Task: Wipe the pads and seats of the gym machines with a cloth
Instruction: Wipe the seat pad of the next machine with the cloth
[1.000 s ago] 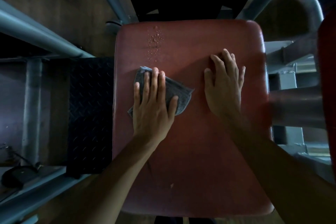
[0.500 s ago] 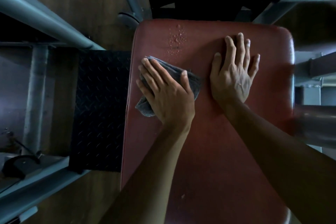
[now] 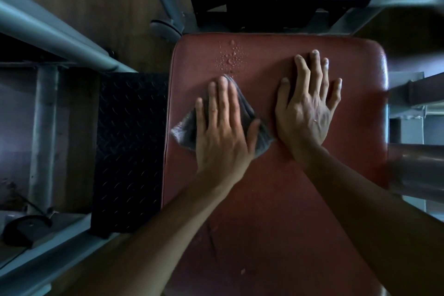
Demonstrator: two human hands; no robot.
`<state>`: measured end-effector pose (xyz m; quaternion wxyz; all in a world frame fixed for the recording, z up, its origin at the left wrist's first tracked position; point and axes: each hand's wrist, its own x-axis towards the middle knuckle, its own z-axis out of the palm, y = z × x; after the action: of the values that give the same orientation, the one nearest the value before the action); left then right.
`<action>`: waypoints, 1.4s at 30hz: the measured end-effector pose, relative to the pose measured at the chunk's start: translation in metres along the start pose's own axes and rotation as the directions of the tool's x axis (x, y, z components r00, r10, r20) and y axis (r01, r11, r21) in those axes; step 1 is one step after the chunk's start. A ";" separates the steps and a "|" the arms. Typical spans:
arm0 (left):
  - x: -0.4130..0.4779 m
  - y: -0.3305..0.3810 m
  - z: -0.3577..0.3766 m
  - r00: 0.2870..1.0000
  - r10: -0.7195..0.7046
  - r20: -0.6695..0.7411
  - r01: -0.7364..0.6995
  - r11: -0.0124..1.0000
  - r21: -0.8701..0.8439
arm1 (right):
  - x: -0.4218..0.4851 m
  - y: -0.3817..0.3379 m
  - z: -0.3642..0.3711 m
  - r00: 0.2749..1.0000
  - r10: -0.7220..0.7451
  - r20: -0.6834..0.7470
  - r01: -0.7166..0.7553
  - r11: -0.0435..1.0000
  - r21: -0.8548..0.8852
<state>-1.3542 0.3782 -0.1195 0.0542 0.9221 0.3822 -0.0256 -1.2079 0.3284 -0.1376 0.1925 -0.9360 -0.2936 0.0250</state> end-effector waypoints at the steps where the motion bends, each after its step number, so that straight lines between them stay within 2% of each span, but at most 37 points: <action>1: -0.006 -0.001 0.002 0.992 0.121 0.021 -0.121 0.993 0.007 | 0.000 0.000 0.000 1.000 -0.003 -0.005 0.003 1.000 -0.001; 3: -0.007 -0.022 0.001 0.931 0.359 0.067 -0.361 0.932 0.016 | 0.000 0.000 0.000 1.000 -0.003 -0.001 0.003 1.000 -0.001; 4: -0.003 -0.034 0.000 0.919 0.390 0.058 -0.392 0.920 0.019 | 0.000 0.000 0.000 1.000 -0.001 0.001 0.001 1.000 0.000; 5: 0.003 -0.041 0.002 0.941 0.338 0.017 -0.338 0.941 0.025 | 0.000 0.000 0.000 1.000 0.000 0.001 0.000 1.000 0.002; 7: 0.013 -0.036 0.000 0.997 0.009 -0.079 -0.009 1.000 0.004 | -0.001 0.000 0.000 1.000 -0.003 -0.001 0.003 1.000 0.002; 8: 0.016 -0.022 0.000 0.984 -0.147 -0.099 0.145 0.989 -0.027 | -0.001 0.000 0.000 1.000 -0.004 -0.002 0.004 1.000 -0.001; 9: 0.018 -0.008 0.001 0.970 -0.220 -0.101 0.217 0.975 -0.044 | -0.001 0.000 0.000 1.000 -0.004 -0.005 0.004 1.000 -0.005; 10: 0.019 0.002 0.003 0.975 -0.201 -0.092 0.197 0.979 -0.046 | -0.001 -0.001 0.000 1.000 -0.005 -0.009 0.005 1.000 -0.009; 12: 0.023 -0.002 0.004 0.997 0.056 -0.053 -0.058 0.998 -0.027 | -0.001 -0.001 0.000 1.000 -0.007 -0.008 0.006 1.000 -0.010; 13: 0.027 -0.016 0.004 0.983 0.179 -0.042 -0.180 0.984 -0.010 | -0.001 -0.001 0.000 1.000 -0.007 -0.004 0.007 1.000 -0.006; 14: 0.034 -0.030 0.003 0.971 0.234 -0.050 -0.234 0.972 0.009 | -0.001 -0.001 0.000 1.000 -0.007 0.000 0.007 1.000 -0.003; 15: 0.043 -0.039 0.003 0.976 0.203 -0.082 -0.202 0.979 0.021 | 0.000 0.000 -0.001 1.000 -0.004 0.001 0.004 1.000 0.000; 17: 0.055 -0.039 0.001 0.989 -0.049 -0.140 0.052 0.998 0.018 | -0.001 0.000 0.000 1.000 -0.004 0.000 0.004 1.000 -0.002; 18: 0.058 -0.030 0.001 0.983 -0.129 -0.132 0.131 0.991 0.013 | -0.001 0.000 0.000 1.000 -0.005 -0.003 0.005 1.000 -0.005; 19: 0.057 -0.021 0.001 0.987 -0.114 -0.114 0.116 0.993 0.013 | 0.000 0.000 0.001 1.000 -0.007 -0.004 0.007 1.000 -0.007; 21: 0.052 -0.021 0.000 0.987 0.140 -0.075 -0.138 0.990 0.035 | 0.000 -0.001 0.001 1.000 -0.006 -0.002 0.006 1.000 -0.007; 23: 0.057 -0.046 -0.003 0.919 0.395 -0.020 -0.392 0.917 0.071 | 0.000 0.000 0.000 1.000 0.000 -0.001 0.000 1.000 -0.004; 24: 0.064 -0.059 -0.003 0.901 0.434 -0.017 -0.431 0.899 0.081 | -0.001 0.000 0.000 1.000 0.003 0.001 -0.003 1.000 -0.001; 25: 0.071 -0.066 -0.001 0.914 0.401 -0.054 -0.396 0.914 0.088 | -0.001 0.000 0.000 1.000 0.004 0.003 -0.004 1.000 0.004; 26: 0.078 -0.067 0.000 0.951 0.293 -0.100 -0.285 0.955 0.082 | -0.001 -0.001 0.000 1.000 0.004 0.002 -0.004 1.000 0.006; 27: 0.082 -0.059 0.000 0.981 0.133 -0.140 -0.126 0.990 0.059 | -0.001 -0.001 0.000 1.000 0.003 0.000 -0.003 1.000 0.005; 29: 0.087 -0.024 0.004 0.974 -0.138 -0.178 0.144 0.989 0.020 | 0.000 -0.001 0.000 1.000 0.004 -0.001 -0.004 1.000 0.003; 30: 0.090 -0.007 0.006 0.970 -0.169 -0.177 0.173 0.985 0.010 | 0.000 -0.001 0.000 1.000 0.007 -0.003 -0.007 1.000 0.011; 31: 0.093 0.005 0.006 0.981 -0.111 -0.161 0.113 0.994 0.003 | -0.001 0.000 -0.001 1.000 0.009 -0.002 -0.009 1.000 0.022; 32: 0.098 0.009 0.005 0.991 0.018 -0.135 -0.017 1.000 0.008 | -0.002 0.001 -0.002 1.000 0.008 -0.002 -0.008 0.999 0.037; 34: 0.118 -0.002 0.002 0.959 0.270 -0.082 -0.269 0.963 0.022 | 0.000 0.002 -0.002 1.000 0.004 -0.009 -0.003 0.998 0.068; 35: 0.130 -0.012 0.000 0.942 0.329 -0.060 -0.329 0.944 0.019 | 0.000 0.003 -0.002 1.000 0.008 -0.013 -0.007 0.997 0.081; 36: 0.142 -0.021 -0.002 0.946 0.320 -0.049 -0.320 0.947 0.009 | 0.000 0.004 -0.003 1.000 0.013 -0.016 -0.011 0.996 0.090; 39: 0.161 -0.041 -0.001 0.998 0.020 -0.060 -0.020 1.000 0.001 | 0.000 0.003 -0.003 1.000 0.018 -0.013 -0.016 0.995 0.100; 40: 0.158 -0.043 0.001 0.994 -0.085 -0.073 0.086 0.996 0.002 | 0.000 0.003 -0.003 1.000 0.019 -0.015 -0.017 0.994 0.103; 42: 0.139 -0.037 0.004 0.948 -0.249 -0.200 0.253 0.967 -0.003 | 0.000 0.003 -0.003 1.000 0.017 -0.017 -0.016 0.995 0.099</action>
<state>-1.2820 0.5014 -0.1388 0.0014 0.8645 0.4996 0.0556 -1.2056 0.3249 -0.1357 0.2411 -0.9279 -0.2825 0.0327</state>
